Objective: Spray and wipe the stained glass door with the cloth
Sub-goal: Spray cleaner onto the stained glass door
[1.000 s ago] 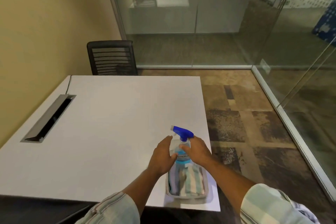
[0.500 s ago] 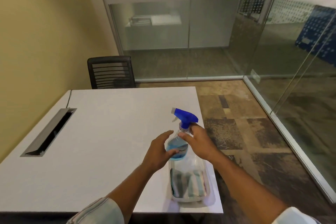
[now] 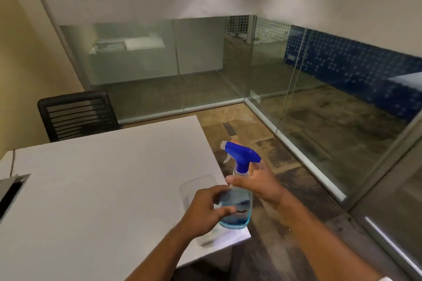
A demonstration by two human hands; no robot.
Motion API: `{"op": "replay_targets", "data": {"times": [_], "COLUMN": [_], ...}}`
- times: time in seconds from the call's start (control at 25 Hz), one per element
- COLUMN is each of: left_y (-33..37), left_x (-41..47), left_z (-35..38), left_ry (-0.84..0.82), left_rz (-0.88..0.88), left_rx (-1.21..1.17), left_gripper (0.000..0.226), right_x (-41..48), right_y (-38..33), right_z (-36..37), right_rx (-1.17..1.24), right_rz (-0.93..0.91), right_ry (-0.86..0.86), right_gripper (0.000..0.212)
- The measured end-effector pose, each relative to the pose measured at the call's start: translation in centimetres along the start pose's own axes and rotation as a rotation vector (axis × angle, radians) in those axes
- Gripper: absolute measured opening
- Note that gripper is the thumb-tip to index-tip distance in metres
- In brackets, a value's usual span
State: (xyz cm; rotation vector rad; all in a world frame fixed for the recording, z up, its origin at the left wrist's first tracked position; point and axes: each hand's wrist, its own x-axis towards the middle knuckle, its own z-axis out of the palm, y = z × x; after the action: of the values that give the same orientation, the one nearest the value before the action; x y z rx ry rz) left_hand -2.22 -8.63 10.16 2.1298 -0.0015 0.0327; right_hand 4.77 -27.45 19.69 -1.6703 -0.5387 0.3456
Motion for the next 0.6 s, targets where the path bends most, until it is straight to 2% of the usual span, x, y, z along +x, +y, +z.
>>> {"op": "replay_targets", "data": {"times": [0.16, 0.32, 0.6], "left_y": [4.8, 9.6, 20.2], "left_x": [1.2, 4.7, 12.3], "left_z": [5.2, 11.2, 25.2], "left_ry": [-0.240, -0.429, -0.580], "left_rz": [0.079, 0.132, 0.250], "left_rx": [-0.031, -0.077, -0.087], "left_gripper": [0.055, 0.050, 0.052], "right_x": [-5.0, -9.1, -15.1], "right_y": [0.0, 1.2, 2.2], "right_z": [-5.8, -13.5, -29.0], "right_rx": [0.050, 0.131, 0.157], "right_rz": [-0.066, -0.056, -0.119], "right_ry": [0.038, 0.132, 0.407], "right_gripper": [0.074, 0.050, 0.032]}}
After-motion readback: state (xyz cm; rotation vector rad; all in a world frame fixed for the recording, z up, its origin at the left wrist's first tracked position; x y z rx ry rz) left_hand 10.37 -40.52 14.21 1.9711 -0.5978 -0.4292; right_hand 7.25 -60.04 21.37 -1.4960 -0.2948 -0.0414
